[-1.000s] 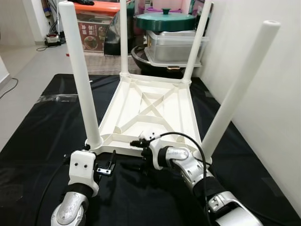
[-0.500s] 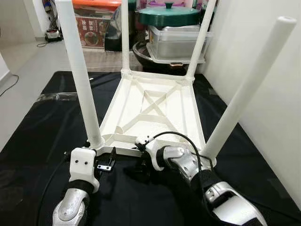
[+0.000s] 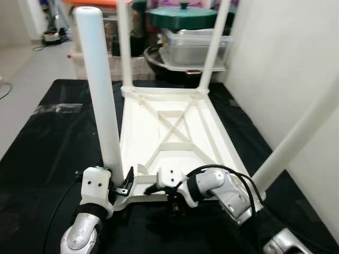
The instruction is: Building children table
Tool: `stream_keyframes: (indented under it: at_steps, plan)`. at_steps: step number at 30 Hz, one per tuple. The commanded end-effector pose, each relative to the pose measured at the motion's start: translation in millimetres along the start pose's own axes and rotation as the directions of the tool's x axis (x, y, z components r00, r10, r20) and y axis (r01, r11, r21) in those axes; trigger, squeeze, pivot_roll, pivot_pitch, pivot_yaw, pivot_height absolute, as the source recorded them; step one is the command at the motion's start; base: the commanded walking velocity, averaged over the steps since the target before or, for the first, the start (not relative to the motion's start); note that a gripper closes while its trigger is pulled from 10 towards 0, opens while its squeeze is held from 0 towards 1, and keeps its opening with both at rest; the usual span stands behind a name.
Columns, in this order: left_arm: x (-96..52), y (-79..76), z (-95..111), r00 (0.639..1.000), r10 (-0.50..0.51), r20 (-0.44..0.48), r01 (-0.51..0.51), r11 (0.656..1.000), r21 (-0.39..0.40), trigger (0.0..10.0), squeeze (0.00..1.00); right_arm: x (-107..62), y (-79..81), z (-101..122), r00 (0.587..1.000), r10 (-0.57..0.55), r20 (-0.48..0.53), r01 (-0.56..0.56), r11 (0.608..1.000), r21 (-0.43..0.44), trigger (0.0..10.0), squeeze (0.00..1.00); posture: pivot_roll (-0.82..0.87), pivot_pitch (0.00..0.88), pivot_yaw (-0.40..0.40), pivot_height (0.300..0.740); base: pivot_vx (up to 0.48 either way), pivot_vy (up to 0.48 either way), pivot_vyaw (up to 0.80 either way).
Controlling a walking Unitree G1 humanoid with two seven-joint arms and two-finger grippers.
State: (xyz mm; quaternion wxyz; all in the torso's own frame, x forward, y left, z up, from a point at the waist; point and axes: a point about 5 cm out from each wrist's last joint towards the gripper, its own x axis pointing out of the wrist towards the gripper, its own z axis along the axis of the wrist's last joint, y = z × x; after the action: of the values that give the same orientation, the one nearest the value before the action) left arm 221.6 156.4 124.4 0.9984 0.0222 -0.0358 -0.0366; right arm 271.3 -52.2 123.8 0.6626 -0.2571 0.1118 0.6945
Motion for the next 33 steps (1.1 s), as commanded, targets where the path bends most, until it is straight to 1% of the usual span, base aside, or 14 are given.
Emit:
stream_keyframes:
  at_steps: [1,2,3,4,5,6,8,12,15,17,22,25,29,33]
  plan:
    - [-1.6,-0.9,-4.6,1.000,-0.004,-0.020,0.004,1.000,0.007,10.0,0.00,3.2,0.4,-6.9,0.999,-0.051,0.005,0.050,0.993,0.103,10.0,0.00,0.14,0.000,-0.105,0.740,0.000,0.000,0.00]
    - [-1.3,-1.8,-4.7,1.000,-0.012,-0.020,0.012,1.000,0.006,10.0,0.00,4.9,-1.7,-9.9,0.997,-0.081,0.004,0.079,0.986,0.146,10.0,0.00,0.14,0.000,-0.105,0.740,0.000,0.000,0.00]
    - [-0.6,-3.5,-4.7,0.999,-0.025,-0.021,0.025,1.000,0.006,10.0,0.00,6.0,-6.7,-13.6,0.991,-0.132,-0.017,0.133,0.977,0.165,10.0,0.00,0.14,0.000,-0.103,0.740,0.000,0.000,0.00]
    - [0.1,-5.1,-4.7,0.999,-0.038,-0.024,0.038,0.999,0.005,10.0,0.00,6.5,-11.4,-16.8,0.983,-0.180,-0.043,0.185,0.968,0.168,10.0,0.00,0.14,0.000,-0.103,0.740,0.000,0.000,0.00]
    - [0.1,-5.1,-4.7,0.999,-0.038,-0.024,0.038,0.999,0.005,10.0,0.00,6.5,-11.4,-16.8,0.983,-0.180,-0.043,0.185,0.968,0.168,10.0,0.00,0.14,0.000,-0.103,0.740,0.000,0.000,0.00]
    - [1.1,-6.1,-3.4,0.999,-0.043,-0.018,0.043,0.999,0.005,10.0,0.00,5.3,-15.6,-18.9,0.971,-0.231,-0.062,0.239,0.948,0.213,10.0,0.00,0.14,0.000,-0.098,0.740,0.000,0.000,0.00]
    - [1.4,-6.3,-2.9,0.999,-0.044,-0.015,0.044,0.999,0.007,10.0,0.00,5.0,-16.4,-19.3,0.968,-0.242,-0.067,0.251,0.941,0.226,10.0,0.00,0.14,0.000,-0.098,0.740,0.000,0.000,0.00]
    - [0.7,-2.6,-1.2,0.999,-0.038,-0.007,0.038,0.999,-0.003,10.0,0.00,4.2,-12.0,-16.6,0.965,-0.251,-0.069,0.261,0.934,0.245,10.0,0.00,0.15,0.000,-0.100,0.740,0.000,0.000,0.00]
    - [-0.4,-4.6,0.1,0.999,-0.049,0.005,0.049,0.999,-0.014,10.0,0.00,2.8,-10.9,-19.5,0.961,-0.259,-0.099,0.275,0.929,0.249,10.0,0.00,0.15,0.000,-0.103,0.740,0.000,0.000,0.00]
    - [-0.8,-5.9,-0.2,0.998,-0.058,0.002,0.058,0.998,-0.008,10.0,0.00,2.2,-11.4,-20.9,0.959,-0.263,-0.108,0.282,0.927,0.246,10.0,0.00,0.15,0.000,-0.104,0.740,0.000,0.000,0.00]
    - [-1.8,-7.3,-0.7,0.998,-0.056,-0.001,0.056,0.998,-0.029,10.0,0.00,-0.7,-17.8,-23.9,0.949,-0.288,-0.128,0.311,0.918,0.246,10.0,0.00,0.15,0.000,-0.105,0.740,0.000,0.000,0.00]
    - [-2.2,-7.7,-0.5,0.998,-0.057,-0.002,0.057,0.998,-0.037,10.0,0.00,-3.3,-22.6,-24.1,0.939,-0.315,-0.136,0.341,0.904,0.259,10.0,0.00,0.15,0.000,-0.105,0.740,-0.162,0.000,0.00]
    - [-2.8,-7.5,2.2,0.998,-0.063,0.020,0.064,0.997,-0.041,10.0,0.00,-3.0,-24.1,-23.3,0.933,-0.334,-0.133,0.359,0.891,0.278,10.0,0.00,0.15,0.000,-0.099,0.740,0.000,0.000,0.00]
    - [-3.1,-8.0,2.4,0.997,-0.071,0.019,0.072,0.997,-0.031,10.0,0.00,-2.0,-23.8,-23.5,0.930,-0.341,-0.135,0.366,0.885,0.289,10.0,0.00,0.15,0.000,-0.098,0.740,0.000,0.000,0.00]
